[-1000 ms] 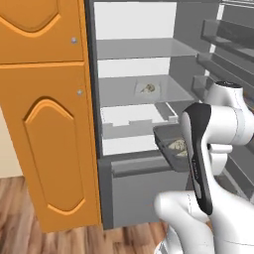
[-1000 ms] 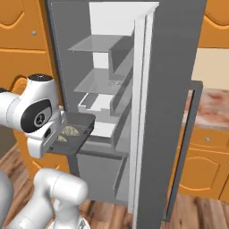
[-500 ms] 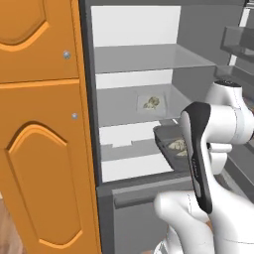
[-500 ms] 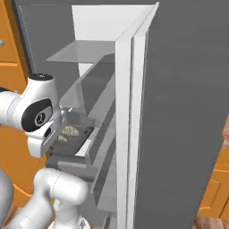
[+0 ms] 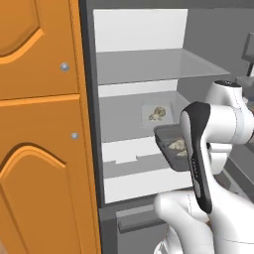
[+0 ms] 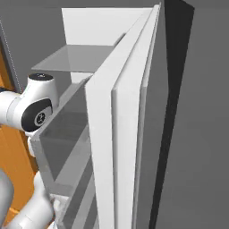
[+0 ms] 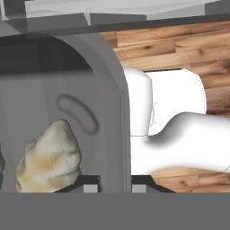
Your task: Place two dumplings into each of the tupperware containers and then place the containers in the fridge.
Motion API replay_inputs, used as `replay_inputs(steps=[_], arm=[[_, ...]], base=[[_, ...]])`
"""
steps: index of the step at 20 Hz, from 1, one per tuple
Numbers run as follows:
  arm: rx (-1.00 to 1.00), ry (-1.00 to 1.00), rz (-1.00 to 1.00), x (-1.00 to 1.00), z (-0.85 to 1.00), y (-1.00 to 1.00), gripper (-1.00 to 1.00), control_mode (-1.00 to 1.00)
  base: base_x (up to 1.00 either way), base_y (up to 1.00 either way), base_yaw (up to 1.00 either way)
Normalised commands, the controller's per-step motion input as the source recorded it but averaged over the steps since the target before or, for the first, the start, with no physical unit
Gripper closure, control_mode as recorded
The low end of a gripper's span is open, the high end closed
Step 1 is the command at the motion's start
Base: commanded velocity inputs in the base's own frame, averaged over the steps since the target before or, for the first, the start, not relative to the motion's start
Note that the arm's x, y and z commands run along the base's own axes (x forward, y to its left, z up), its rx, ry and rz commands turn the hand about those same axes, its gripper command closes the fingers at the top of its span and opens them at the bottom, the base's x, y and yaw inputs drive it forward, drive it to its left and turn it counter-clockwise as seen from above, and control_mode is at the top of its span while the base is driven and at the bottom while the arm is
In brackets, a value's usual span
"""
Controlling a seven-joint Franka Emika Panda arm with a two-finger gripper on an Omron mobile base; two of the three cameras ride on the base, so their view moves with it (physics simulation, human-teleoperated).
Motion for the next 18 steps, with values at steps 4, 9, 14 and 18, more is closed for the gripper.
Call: replay_inputs(steps=[4, 9, 14, 18], arm=[[0.00, 0.00, 0.00, 0.00, 0.00, 0.00, 1.00, 1.00], [0.00, 0.00, 0.00, 0.00, 0.00, 0.00, 1.00, 1.00], [0.00, -0.04, 0.00, -0.09, 0.01, 0.00, 1.00, -1.00], [0.01, -0.48, 0.07, -0.47, 0.21, 0.00, 1.00, -1.00]], base=[[0.53, 0.00, 0.00], [0.41, 0.00, 0.00], [0.00, 0.00, 0.00], [0.00, 0.00, 0.00]])
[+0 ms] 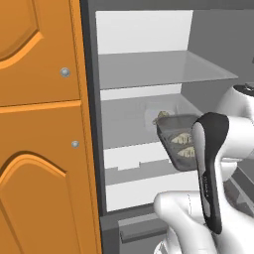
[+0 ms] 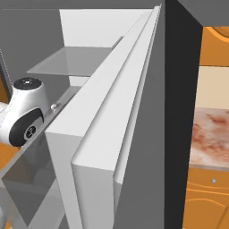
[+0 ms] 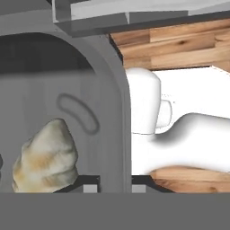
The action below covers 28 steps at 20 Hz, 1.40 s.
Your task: Place two dumplings into each of the tupperware containers and then place the containers in the fridge.
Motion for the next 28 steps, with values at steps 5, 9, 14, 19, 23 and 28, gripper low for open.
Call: replay_inputs(steps=[5, 9, 14, 19, 23, 28], arm=[[0.00, -0.21, 0.01, 0.01, 0.64, 0.00, 1.00, -1.00], [0.00, 0.00, 0.00, 0.06, 1.00, 0.00, 1.00, -1.00], [0.00, -0.07, 0.00, 0.47, 0.50, 0.02, 1.00, -1.00], [0.02, -0.03, 0.01, 1.00, 0.23, 0.00, 1.00, -1.00], [0.03, 0.00, 0.00, 1.00, 0.09, 0.03, 1.00, -1.00], [0.01, 0.00, 0.00, 1.00, 0.21, 0.02, 1.00, -1.00]], base=[[0.00, 0.00, 0.00], [0.00, 0.00, 0.00], [0.00, 0.00, 0.00], [0.00, 0.00, 0.00], [0.00, 0.00, 0.00], [0.00, 0.00, 0.00]])
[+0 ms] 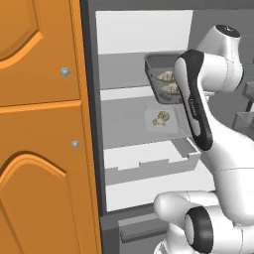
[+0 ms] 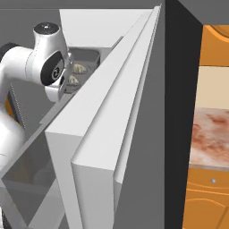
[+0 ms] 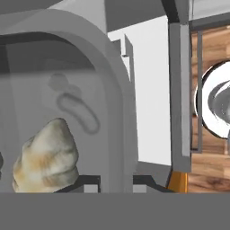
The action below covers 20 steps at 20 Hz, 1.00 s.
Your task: Place two dumplings into each of the tupperware containers and then place the containers in the fridge.
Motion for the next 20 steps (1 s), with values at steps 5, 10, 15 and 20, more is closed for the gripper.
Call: replay_inputs(steps=[5, 10, 15, 20], arm=[[0.00, -0.01, 0.02, 0.92, 0.00, 0.03, 1.00, -1.00], [0.00, 0.00, 0.07, 0.96, 0.00, -0.26, 1.00, -1.00], [0.00, 0.00, 0.05, 0.78, -0.07, -0.03, 1.00, -1.00], [0.00, -0.03, 0.00, 0.31, -0.15, 0.00, 1.00, -1.00]], base=[[0.00, 0.00, 0.00], [0.00, 0.00, 0.00], [0.00, 0.00, 0.00], [0.00, 0.00, 0.00]])
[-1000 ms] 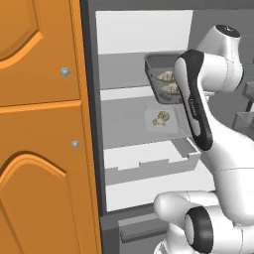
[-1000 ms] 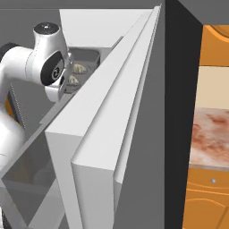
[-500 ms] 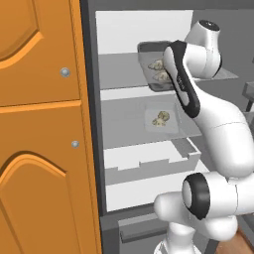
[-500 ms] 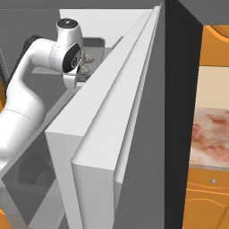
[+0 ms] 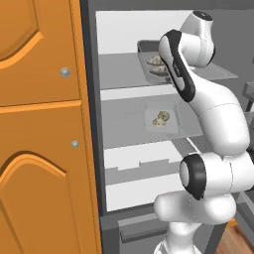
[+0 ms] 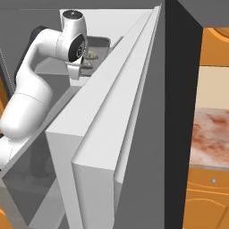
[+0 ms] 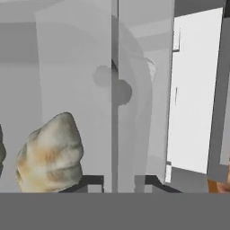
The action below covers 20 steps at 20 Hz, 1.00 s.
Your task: Place two dumplings into each of the tupperware containers and then place the containers in the fridge.
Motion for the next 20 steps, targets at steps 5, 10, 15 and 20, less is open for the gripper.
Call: replay_inputs(steps=[5, 10, 15, 20], arm=[[0.00, -0.11, 0.00, 0.35, -0.28, -0.01, 1.00, -1.00], [0.00, -0.11, 0.01, 0.45, -0.26, -0.01, 1.00, -1.00], [0.00, -0.02, 0.11, 0.57, -0.12, -0.01, 1.00, -1.00], [0.00, 0.00, 0.06, 0.27, -0.03, 0.00, 1.00, -1.00]], base=[[0.00, 0.00, 0.00], [0.00, 0.00, 0.00], [0.00, 0.00, 0.00], [0.00, 0.00, 0.00]])
